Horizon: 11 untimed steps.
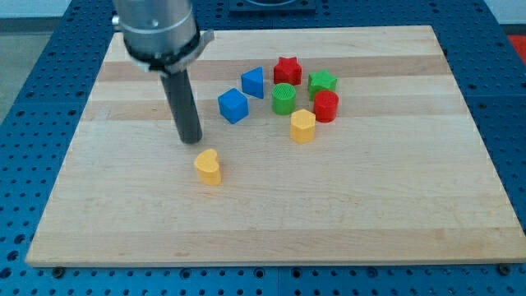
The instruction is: Push the yellow heart below the blue cube
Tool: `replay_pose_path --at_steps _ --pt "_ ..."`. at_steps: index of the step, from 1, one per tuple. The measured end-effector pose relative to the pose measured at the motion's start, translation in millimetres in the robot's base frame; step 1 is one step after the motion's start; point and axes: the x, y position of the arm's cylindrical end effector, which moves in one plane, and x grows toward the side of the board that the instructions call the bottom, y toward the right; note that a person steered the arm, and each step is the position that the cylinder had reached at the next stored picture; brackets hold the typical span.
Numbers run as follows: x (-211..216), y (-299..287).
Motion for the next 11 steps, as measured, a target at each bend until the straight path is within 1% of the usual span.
replay_pose_path --at_steps 1,2,3,4,5,6,8,9,10,11 --pt "44 0" --pt "66 0" --pt "71 8" --pt "63 33" --pt "49 45" --pt "32 45" --pt "24 17" --pt "18 19" --pt "5 35" --pt "4 61"
